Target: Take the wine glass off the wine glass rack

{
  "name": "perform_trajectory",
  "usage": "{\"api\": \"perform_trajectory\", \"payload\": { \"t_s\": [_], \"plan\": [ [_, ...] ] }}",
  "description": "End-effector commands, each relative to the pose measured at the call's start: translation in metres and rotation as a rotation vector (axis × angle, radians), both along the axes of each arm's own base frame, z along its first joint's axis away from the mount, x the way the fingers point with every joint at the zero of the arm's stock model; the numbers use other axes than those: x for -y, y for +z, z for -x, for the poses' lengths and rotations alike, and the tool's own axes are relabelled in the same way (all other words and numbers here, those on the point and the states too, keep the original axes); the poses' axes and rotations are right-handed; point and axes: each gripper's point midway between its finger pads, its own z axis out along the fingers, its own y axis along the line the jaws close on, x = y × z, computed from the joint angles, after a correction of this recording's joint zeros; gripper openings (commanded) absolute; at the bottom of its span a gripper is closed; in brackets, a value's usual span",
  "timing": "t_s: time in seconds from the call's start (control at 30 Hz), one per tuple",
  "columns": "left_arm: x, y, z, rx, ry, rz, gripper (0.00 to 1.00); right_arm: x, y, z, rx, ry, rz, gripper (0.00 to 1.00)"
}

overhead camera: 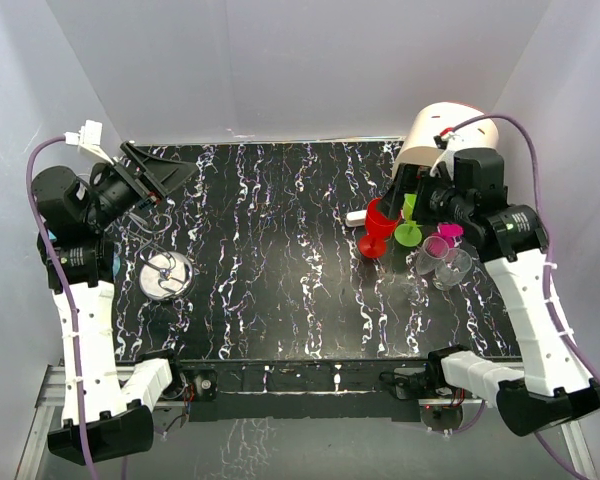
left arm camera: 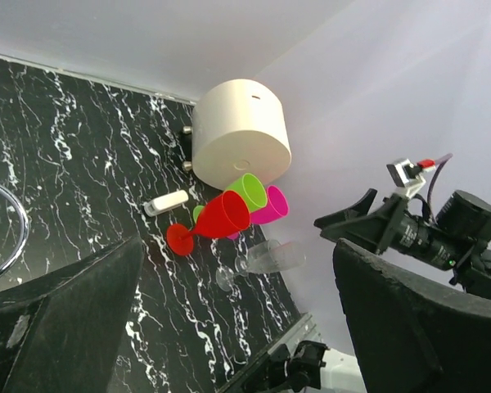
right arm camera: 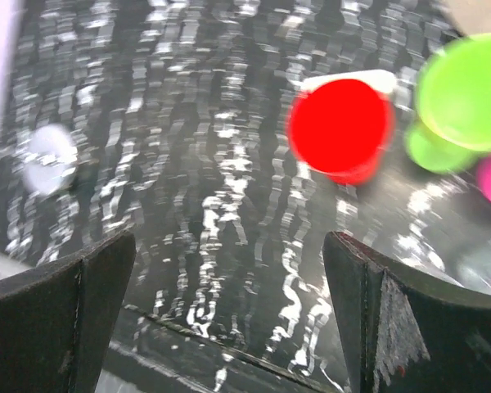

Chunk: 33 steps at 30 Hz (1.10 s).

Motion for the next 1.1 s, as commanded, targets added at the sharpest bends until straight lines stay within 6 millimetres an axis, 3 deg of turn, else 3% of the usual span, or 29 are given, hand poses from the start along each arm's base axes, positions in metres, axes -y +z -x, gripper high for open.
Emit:
{"api": "perform_trajectory", "payload": {
  "t_s": [0.0, 0.2, 0.4, 0.53, 0.73, 0.93, 1.07],
  "plan": [
    [-0.005, 0.015, 0.005, 0.039, 0.047, -0.066, 0.99, -0.076, 0.041, 0.005, 0.206, 0.389, -0.214, 0.98],
    [-0.022, 0.006, -0.007, -0.016, 0.146, -0.137, 0.99, -0.116, 0.039, 0.018, 0.285, 0.570, -0.244, 0.98],
    [-0.063, -0.001, -0.008, -0.085, 0.393, -0.312, 0.99, -0.137, 0.005, 0.026, 0.258, 0.644, -0.228, 0.98],
    [-0.103, -0.005, 0.012, -0.143, 0.602, -0.510, 0.99, -0.147, -0.011, 0.032, 0.256, 0.659, -0.204, 0.98],
    [-0.167, 0.001, 0.054, -0.213, 0.919, -0.807, 0.99, -0.156, -0.005, 0.050, 0.342, 0.676, -0.114, 0.98],
    [-0.200, -0.003, 0.075, -0.301, 1.064, -0.999, 0.97, -0.155, -0.008, 0.063, 0.377, 0.680, -0.068, 0.98],
    [-0.208, -0.004, 0.084, -0.340, 1.097, -1.070, 0.85, -0.153, -0.011, 0.064, 0.387, 0.667, -0.045, 0.98]
  ]
}}
